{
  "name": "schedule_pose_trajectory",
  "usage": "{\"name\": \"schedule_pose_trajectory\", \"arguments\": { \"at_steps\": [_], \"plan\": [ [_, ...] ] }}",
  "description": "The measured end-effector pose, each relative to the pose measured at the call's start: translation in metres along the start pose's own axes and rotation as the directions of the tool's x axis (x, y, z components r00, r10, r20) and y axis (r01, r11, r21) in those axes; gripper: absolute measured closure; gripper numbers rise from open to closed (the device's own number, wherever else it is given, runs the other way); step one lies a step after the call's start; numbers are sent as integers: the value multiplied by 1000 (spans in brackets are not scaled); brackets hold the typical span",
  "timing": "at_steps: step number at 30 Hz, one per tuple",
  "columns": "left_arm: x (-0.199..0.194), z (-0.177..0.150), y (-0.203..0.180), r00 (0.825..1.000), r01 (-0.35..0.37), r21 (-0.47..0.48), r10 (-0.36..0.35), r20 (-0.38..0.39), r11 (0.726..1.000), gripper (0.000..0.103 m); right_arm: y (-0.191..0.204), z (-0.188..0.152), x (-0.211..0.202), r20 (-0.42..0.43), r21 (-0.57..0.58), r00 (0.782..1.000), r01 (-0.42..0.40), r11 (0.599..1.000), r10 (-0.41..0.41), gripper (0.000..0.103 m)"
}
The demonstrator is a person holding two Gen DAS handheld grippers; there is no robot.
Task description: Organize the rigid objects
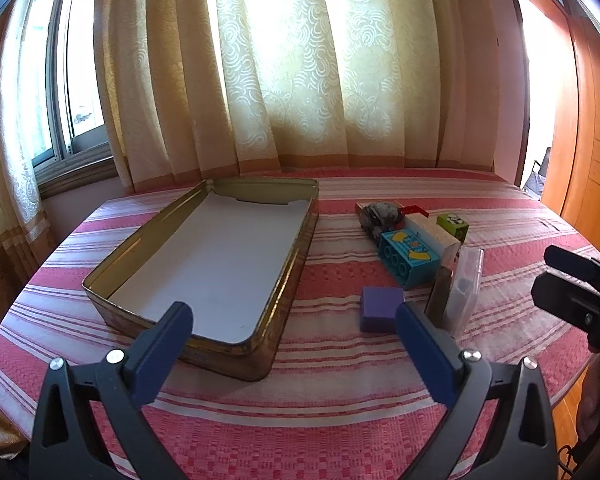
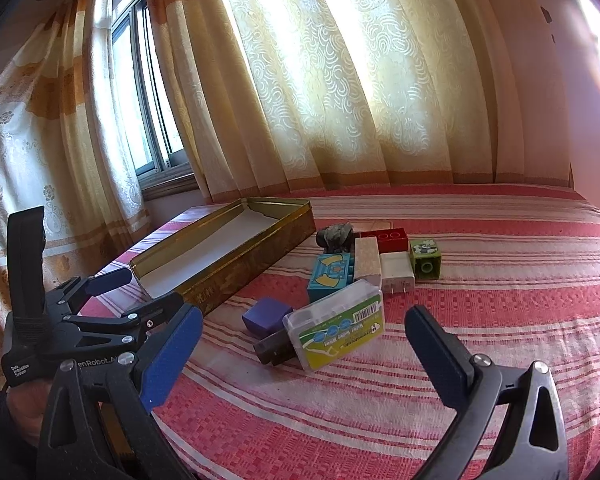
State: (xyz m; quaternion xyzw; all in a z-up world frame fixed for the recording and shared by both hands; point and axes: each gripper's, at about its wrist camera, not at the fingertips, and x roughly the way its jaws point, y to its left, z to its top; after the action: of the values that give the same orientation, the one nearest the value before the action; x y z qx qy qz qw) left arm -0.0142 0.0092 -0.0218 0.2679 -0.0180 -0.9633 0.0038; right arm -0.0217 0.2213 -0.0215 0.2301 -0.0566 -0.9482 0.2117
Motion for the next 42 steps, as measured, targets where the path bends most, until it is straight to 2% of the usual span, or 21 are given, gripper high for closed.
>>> {"name": "schedule_pose_trajectory", "arguments": {
  "at_steps": [17, 24, 32, 38, 42],
  "plan": [
    [10, -1, -2, 1000, 13, 8, -13, 15, 1000, 0, -5, -8, 13, -24, -31, 999, 21, 999, -22, 1],
    [17, 2, -7, 999, 8, 29, -9, 34, 1000, 0, -3, -5, 27, -40, -134, 998, 35, 990, -41, 1],
    [25, 1, -15, 999, 6, 59, -9, 36, 998, 0, -13, -3, 53, -124, -143, 992, -1, 990, -17, 1],
    [27, 3, -21, 999, 29, 78, -31, 22, 997, 0, -4, -4, 75, -224, -204, 974, -60, 977, 14, 1],
    [30, 4, -26, 999, 49, 97, -51, 10, 994, 0, -11, -4, 82, -270, -159, 961, -108, 981, 62, 9]
  ]
}}
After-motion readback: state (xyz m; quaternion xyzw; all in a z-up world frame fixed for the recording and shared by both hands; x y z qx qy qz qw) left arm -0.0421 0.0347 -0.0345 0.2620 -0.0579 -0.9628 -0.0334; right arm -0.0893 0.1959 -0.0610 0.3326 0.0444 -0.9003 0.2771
